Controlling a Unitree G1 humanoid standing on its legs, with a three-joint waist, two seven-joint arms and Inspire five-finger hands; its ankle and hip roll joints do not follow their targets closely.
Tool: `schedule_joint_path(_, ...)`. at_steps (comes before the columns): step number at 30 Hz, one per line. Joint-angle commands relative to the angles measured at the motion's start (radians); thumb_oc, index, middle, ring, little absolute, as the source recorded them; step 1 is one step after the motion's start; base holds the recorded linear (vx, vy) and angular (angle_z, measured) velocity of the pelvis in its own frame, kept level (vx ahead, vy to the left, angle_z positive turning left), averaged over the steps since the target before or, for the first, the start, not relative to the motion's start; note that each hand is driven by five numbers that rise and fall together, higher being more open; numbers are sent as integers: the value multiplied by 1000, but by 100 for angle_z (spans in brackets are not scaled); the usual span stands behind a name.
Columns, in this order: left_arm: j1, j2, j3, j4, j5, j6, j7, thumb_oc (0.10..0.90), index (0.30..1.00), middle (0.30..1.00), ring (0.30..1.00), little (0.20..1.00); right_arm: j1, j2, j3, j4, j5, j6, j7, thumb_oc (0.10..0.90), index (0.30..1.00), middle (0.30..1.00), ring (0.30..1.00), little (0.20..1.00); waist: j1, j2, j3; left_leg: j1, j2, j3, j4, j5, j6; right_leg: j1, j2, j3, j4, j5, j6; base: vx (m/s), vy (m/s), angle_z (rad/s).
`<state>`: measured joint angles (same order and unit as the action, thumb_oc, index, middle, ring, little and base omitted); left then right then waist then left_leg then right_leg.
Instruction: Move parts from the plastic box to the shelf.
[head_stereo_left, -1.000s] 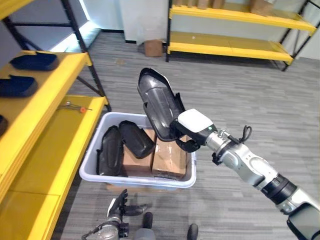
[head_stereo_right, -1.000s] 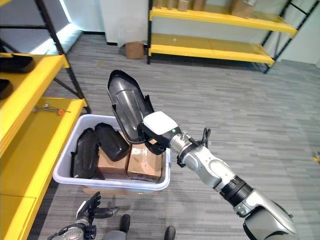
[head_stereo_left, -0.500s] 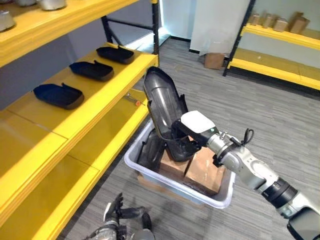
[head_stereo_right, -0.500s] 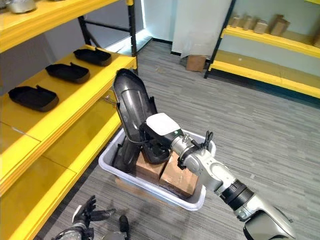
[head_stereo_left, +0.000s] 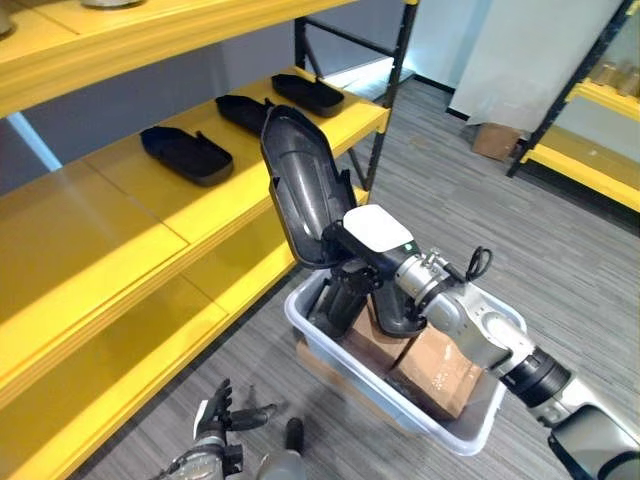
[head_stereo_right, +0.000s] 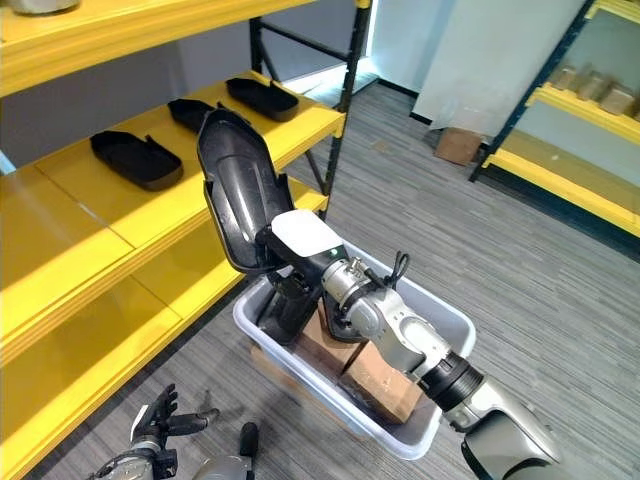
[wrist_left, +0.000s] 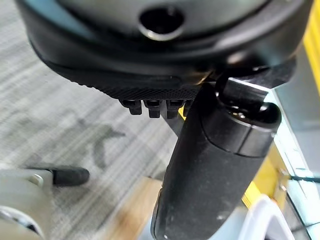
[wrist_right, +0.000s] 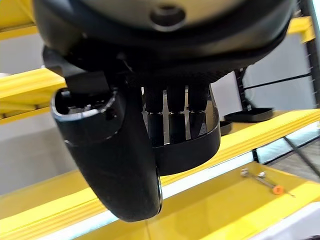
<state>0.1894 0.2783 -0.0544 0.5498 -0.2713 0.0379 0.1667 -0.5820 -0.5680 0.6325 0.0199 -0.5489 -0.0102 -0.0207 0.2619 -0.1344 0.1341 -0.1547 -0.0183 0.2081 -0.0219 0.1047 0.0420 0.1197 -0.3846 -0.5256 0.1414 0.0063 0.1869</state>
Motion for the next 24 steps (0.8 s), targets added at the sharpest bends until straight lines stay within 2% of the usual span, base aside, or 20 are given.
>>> schedule_joint_path(1, -56, 68, -47, -79, -16, -77, 12, 900, 1000, 1000, 1000, 1000, -185, 14, -91, -41, 4, -38, -98, 400, 300, 300, 300, 300, 3, 33, -25, 50, -5, -107, -2, -61, 27, -63, -10, 152, 143, 302, -16, 133, 276, 83)
schedule_joint_path(2, -67, 85, -79, -63, -2, -76, 5, 900, 1000, 1000, 1000, 1000, -149, 11, -113, -60, 18, -46, -96, 400, 300, 300, 300, 300, -47, 77, -12, 65, -7, -172, -26, -41, 37, -183, 155, 326, 227, 170, -72, 101, 186, 76)
schedule_joint_path(3, -67, 85, -79, -63, -2, -76, 5, 900, 1000, 1000, 1000, 1000, -148, 11, -114, -61, 18, -46, -96, 400, 300, 300, 300, 300, -46, 76, -15, 63, -7, -171, -27, -40, 36, -186, 155, 327, 228, 170, -73, 196, 186, 122)
schedule_joint_path(4, -63, 82, -78, -65, -1, -74, -7, 900, 1000, 1000, 1000, 1000, -139, 6, -119, -61, 12, -47, -94, 400, 300, 300, 300, 300, -65, 104, -6, 87, -13, -214, -38, -35, 35, -247, 225, 370, 227, 77, -100, 166, 74, 129)
schedule_joint_path(5, -68, 75, -85, -52, 4, -75, -8, 900, 1000, 1000, 1000, 1000, -137, 4, -121, -64, 17, -49, -99, 400, 300, 300, 300, 300, -91, 116, 7, 104, -17, -246, -43, -34, 29, -278, 282, 406, 201, 22, -124, 223, 69, 113)
schedule_joint_path(6, -74, 73, -88, -47, 4, -75, -9, 900, 1000, 1000, 1000, 1000, -136, -2, -128, -71, 17, -51, -105, 400, 300, 300, 300, 300, -114, 113, 15, 122, -32, -278, -52, -38, 25, -298, 334, 454, 145, 10, -129, 96, -14, 69)
schedule_joint_path(7, -74, 73, -88, -46, 4, -75, -9, 900, 1000, 1000, 1000, 1000, -136, -2, -129, -71, 17, -51, -105, 400, 300, 300, 300, 300, -115, 114, 15, 121, -30, -279, -52, -35, 25, -297, 336, 452, 139, 15, -130, 115, -35, 85)
schedule_joint_path(8, -74, 68, -80, -55, 11, -72, -16, 900, 1000, 1000, 1000, 1000, -126, -10, -144, -79, 22, -51, -108, 400, 300, 300, 300, 300, -125, 98, 16, 128, -55, -311, -56, -37, 20, -285, 362, 498, 50, 41, -121, 93, -46, 134)
schedule_joint_path(9, -75, 65, -83, -52, 16, -71, -19, 900, 1000, 1000, 1000, 1000, -120, -16, -147, -82, 23, -55, -111, 400, 300, 300, 300, 300, -139, 96, 16, 135, -63, -337, -58, -41, 19, -267, 379, 529, -9, 57, -122, 130, -68, 106)
schedule_joint_path(10, -74, 61, -78, -47, 23, -68, -23, 900, 1000, 1000, 1000, 1000, -110, -20, -155, -86, 27, -58, -106, 400, 300, 300, 300, 300, -142, 89, 9, 138, -72, -355, -58, -42, 18, -252, 391, 560, -28, 63, -123, 86, -87, 115)
schedule_joint_path(11, -65, 49, -71, -41, 39, -69, -25, 900, 1000, 1000, 1000, 1000, -92, -16, -162, -83, 42, -64, -106, 400, 300, 300, 300, 300, -135, 77, -4, 142, -79, -354, -62, -37, 16, -213, 376, 543, -86, 92, -123, 52, -70, 76)
schedule_joint_path(15, -34, 28, -35, -43, 16, -66, -17, 900, 1000, 1000, 1000, 1000, -101, -4, -150, -71, 76, -70, -94, 400, 300, 300, 300, 300, -114, 68, -36, 156, -68, -345, -65, -41, 5, -147, 367, 504, -179, 124, -110, 68, -90, 41)
schedule_joint_path(18, -28, 22, -25, -46, 7, -63, -16, 900, 1000, 1000, 1000, 1000, -104, -1, -149, -74, 87, -75, -91, 400, 300, 300, 300, 300, -108, 64, -39, 158, -62, -343, -64, -42, -3, -129, 366, 484, -204, 128, -112, 23, -77, 13)
schedule_joint_path(20, -31, 18, -20, -50, -5, -64, -13, 900, 1000, 1000, 1000, 1000, -104, -5, -152, -77, 94, -78, -91, 400, 300, 300, 300, 300, -106, 56, -25, 138, -63, -345, -2, -61, -12, -118, 356, 457, -210, 126, -117, -25, -77, 35)
schedule_joint_path(22, -35, 14, -23, -52, -11, -67, -14, 900, 1000, 1000, 1000, 1000, -102, -14, -157, -84, 103, -82, -92, 400, 300, 300, 300, 300, -105, 49, -2, 97, -84, -337, 94, -85, -27, -115, 343, 433, -205, 125, -124, -51, -36, 43)
schedule_joint_path(23, -40, 13, -26, -49, -16, -67, -15, 900, 1000, 1000, 1000, 1000, -99, -24, -159, -88, 102, -85, -94, 400, 300, 300, 300, 300, -109, 51, 7, 79, -82, -310, 146, -98, -40, -108, 338, 415, -201, 117, -128, -65, -6, -4)
schedule_joint_path(24, -44, 14, -32, -55, -19, -68, -17, 900, 1000, 1000, 1000, 1000, -94, -37, -166, -92, 99, -85, -95, 400, 300, 300, 300, 300, -118, 50, 19, 57, -62, -274, 187, -95, -50, -105, 330, 401, -195, 113, -133, -58, 32, 40)
